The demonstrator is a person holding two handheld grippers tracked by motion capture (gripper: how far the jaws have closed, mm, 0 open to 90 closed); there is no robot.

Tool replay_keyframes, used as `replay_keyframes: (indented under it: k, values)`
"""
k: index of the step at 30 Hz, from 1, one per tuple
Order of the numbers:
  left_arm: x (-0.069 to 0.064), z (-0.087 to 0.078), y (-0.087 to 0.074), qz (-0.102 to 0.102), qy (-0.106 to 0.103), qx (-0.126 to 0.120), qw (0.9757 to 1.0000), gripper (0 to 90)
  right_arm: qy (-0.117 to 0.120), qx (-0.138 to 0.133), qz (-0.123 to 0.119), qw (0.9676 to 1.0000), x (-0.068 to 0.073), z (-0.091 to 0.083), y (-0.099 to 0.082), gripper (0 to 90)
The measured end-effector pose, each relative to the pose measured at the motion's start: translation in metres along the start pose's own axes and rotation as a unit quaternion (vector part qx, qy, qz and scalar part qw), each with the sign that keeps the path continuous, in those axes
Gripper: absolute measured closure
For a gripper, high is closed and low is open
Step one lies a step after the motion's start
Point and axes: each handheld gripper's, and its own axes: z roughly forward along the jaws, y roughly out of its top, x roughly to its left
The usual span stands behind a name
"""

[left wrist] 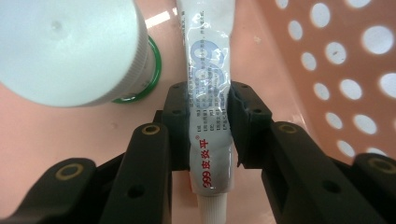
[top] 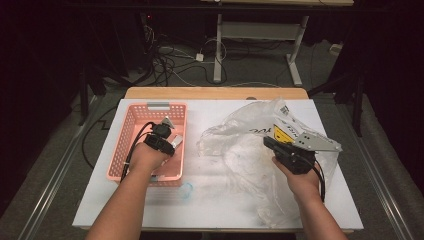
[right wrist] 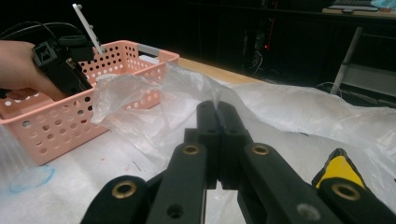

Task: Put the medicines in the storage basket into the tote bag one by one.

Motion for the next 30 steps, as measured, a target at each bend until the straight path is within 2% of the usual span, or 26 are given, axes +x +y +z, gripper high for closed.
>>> replay_keyframes:
  k: [4,15,23,30]
  values:
    - [-0.001,-0.001,-0.001,0.003,0.004,-0.004,1.0,68.7,0.0,-0.003,-0.003,1.0,0.0,-0.001,0.001,90.0]
    - [-0.001,-0.011,-0.007,0.01,-0.005,-0.02,0.9997,68.8,-0.002,-0.004,-0.003,1.0,-0.001,-0.002,0.001,90.0]
    - [-0.001,-0.019,-0.012,0.013,-0.004,-0.031,0.9994,68.8,-0.003,-0.007,-0.003,1.0,-0.002,-0.004,0.002,90.0]
    - [0.001,-0.031,-0.019,0.014,-0.01,-0.054,0.9984,68.8,-0.005,-0.008,-0.004,1.0,-0.001,-0.005,0.003,90.0]
